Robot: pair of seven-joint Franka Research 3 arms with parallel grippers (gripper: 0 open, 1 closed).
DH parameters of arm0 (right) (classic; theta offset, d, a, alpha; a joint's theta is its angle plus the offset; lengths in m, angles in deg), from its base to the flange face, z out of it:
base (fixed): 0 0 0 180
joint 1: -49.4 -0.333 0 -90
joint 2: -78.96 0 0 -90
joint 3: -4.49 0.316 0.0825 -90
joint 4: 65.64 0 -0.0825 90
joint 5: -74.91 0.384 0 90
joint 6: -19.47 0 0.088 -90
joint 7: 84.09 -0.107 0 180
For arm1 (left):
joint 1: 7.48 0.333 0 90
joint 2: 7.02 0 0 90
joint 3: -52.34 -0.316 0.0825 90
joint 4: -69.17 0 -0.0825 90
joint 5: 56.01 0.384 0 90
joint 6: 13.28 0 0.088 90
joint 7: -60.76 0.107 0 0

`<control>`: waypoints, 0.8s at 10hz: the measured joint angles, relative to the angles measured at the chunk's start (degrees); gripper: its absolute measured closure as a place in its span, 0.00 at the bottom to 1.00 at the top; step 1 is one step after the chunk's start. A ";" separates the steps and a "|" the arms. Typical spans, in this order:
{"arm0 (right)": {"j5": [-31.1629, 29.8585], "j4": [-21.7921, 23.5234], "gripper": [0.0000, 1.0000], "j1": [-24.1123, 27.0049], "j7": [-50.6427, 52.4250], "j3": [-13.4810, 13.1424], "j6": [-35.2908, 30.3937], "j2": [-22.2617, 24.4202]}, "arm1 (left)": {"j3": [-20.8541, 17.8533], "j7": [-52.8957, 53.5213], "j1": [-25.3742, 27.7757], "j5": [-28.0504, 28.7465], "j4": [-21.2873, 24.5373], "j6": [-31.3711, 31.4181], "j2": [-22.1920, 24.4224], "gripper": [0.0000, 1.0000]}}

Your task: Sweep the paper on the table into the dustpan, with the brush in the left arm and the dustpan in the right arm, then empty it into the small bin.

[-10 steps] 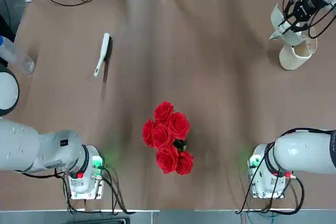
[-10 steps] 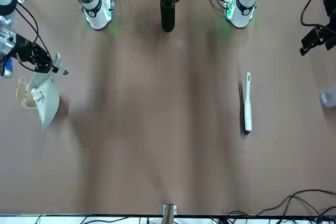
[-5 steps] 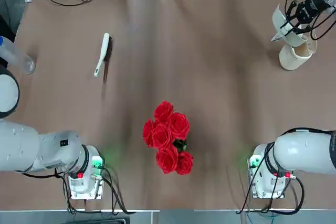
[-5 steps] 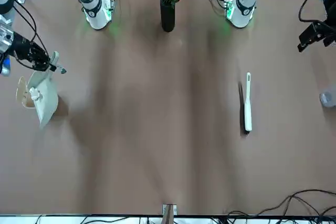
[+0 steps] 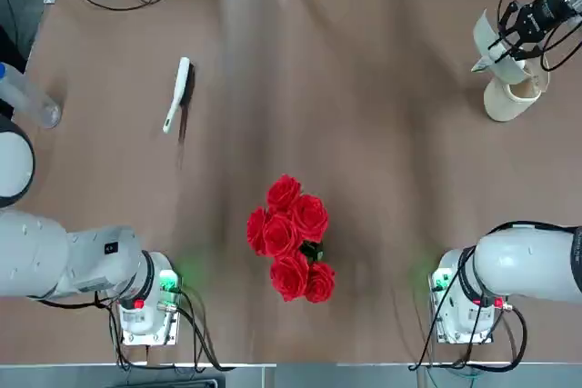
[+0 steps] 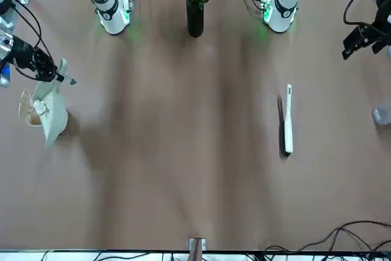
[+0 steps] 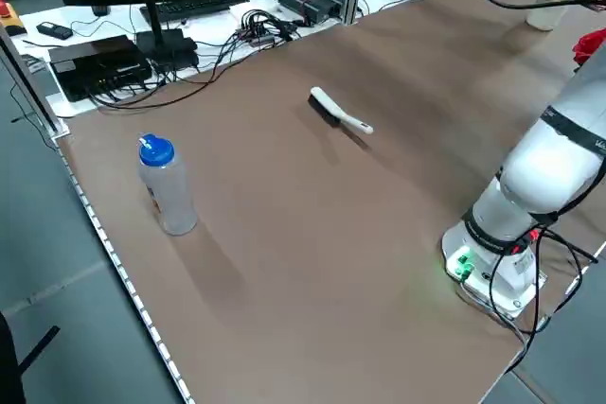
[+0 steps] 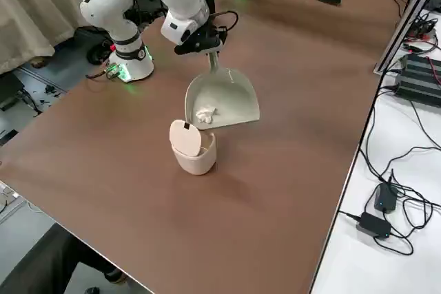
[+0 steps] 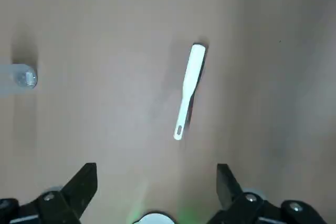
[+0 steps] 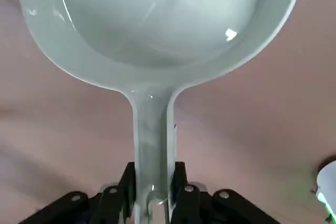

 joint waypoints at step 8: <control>2.15 -3.13 0.67 0.07 4.05 -3.82 -6.23 1.53 | 0.65 -0.67 0.00 0.00 -0.14 0.00 0.00 0.00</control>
